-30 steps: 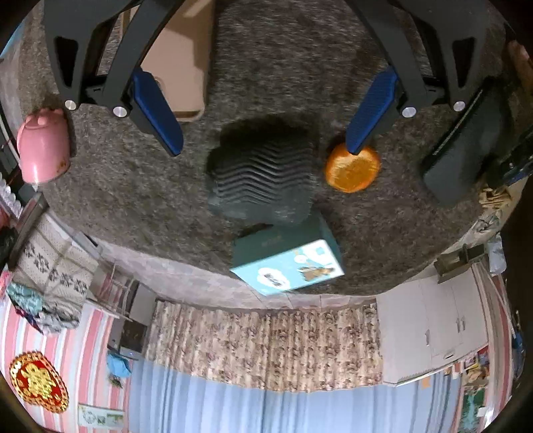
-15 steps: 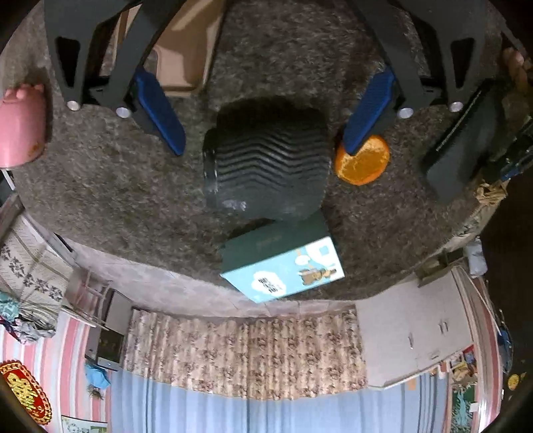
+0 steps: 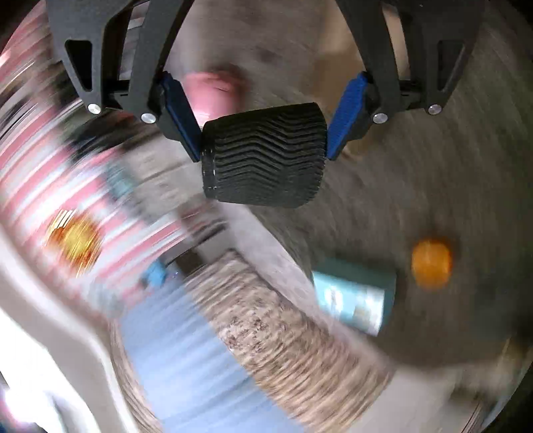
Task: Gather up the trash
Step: 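Carry the brown paper and black cylinder over to the light-blue basket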
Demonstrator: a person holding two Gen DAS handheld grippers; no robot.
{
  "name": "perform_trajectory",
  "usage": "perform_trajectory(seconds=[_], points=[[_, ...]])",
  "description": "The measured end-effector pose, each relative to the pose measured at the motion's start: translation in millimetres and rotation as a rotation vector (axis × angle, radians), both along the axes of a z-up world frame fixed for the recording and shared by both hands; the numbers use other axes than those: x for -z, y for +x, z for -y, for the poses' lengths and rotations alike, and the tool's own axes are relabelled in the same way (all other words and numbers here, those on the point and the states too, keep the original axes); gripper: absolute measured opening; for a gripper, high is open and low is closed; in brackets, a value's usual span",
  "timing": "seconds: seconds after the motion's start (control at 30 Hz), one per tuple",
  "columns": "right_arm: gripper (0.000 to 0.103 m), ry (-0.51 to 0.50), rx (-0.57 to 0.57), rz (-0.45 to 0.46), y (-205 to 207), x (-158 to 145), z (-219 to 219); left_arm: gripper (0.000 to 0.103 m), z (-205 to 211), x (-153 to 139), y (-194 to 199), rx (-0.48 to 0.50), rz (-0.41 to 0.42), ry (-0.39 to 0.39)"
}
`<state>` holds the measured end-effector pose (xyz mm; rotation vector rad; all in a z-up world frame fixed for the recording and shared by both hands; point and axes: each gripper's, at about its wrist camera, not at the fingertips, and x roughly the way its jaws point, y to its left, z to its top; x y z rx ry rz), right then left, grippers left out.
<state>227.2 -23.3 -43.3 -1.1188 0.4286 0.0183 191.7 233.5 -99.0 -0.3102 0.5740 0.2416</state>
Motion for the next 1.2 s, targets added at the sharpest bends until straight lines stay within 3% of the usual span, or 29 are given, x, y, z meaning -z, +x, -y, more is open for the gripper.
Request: perform_trajectory(seconds=[0.07,0.17,0.3,0.43,0.5,0.6,0.77,0.93,1.07,1.13,1.17,1.2], points=[[0.074,-0.087,0.004,-0.009,-10.3,13.7,5.6,0.038,2.6,-0.5,0.9,-0.001,-0.005,0.012],[0.074,-0.114,0.03,-0.05,-23.4,30.3,22.7,0.038,6.9,-2.0,1.2,0.01,-0.006,0.033],[0.074,-0.101,0.069,-0.047,-35.8,30.6,43.0,0.038,22.9,-16.8,-9.3,0.026,0.036,0.118],[0.076,-0.04,0.042,-0.148,-52.7,30.9,65.7,0.038,41.9,-28.0,-16.2,0.062,0.051,0.144],[0.085,0.098,0.031,-0.193,-60.3,18.8,75.8,0.038,51.1,-31.0,-18.1,0.077,0.052,0.152],[0.086,0.299,0.014,-0.242,-69.3,-2.7,91.5,0.038,61.5,-35.1,-20.2,0.094,0.049,0.16],[0.086,0.54,0.043,-0.266,-84.4,-12.8,131.3,0.038,73.3,-45.0,-26.2,0.112,0.05,0.179],[0.091,0.806,0.101,-0.269,-65.5,-20.1,162.2,0.038,80.1,-53.2,-30.1,0.119,0.057,0.185],[0.094,0.998,0.168,-0.336,-24.3,-1.6,173.4,0.038,88.8,-56.2,-26.4,0.138,0.048,0.176],[0.09,1.164,0.172,-0.377,-6.8,2.5,180.7,0.038,94.9,-58.6,-26.2,0.152,0.05,0.187],[0.061,1.219,0.178,-0.388,-2.4,3.8,183.6,0.038,97.9,-59.2,-25.8,0.159,0.051,0.193],[0.057,1.243,0.204,-0.402,3.6,2.5,184.9,0.038,102.8,-60.0,-25.7,0.169,0.049,0.201]])
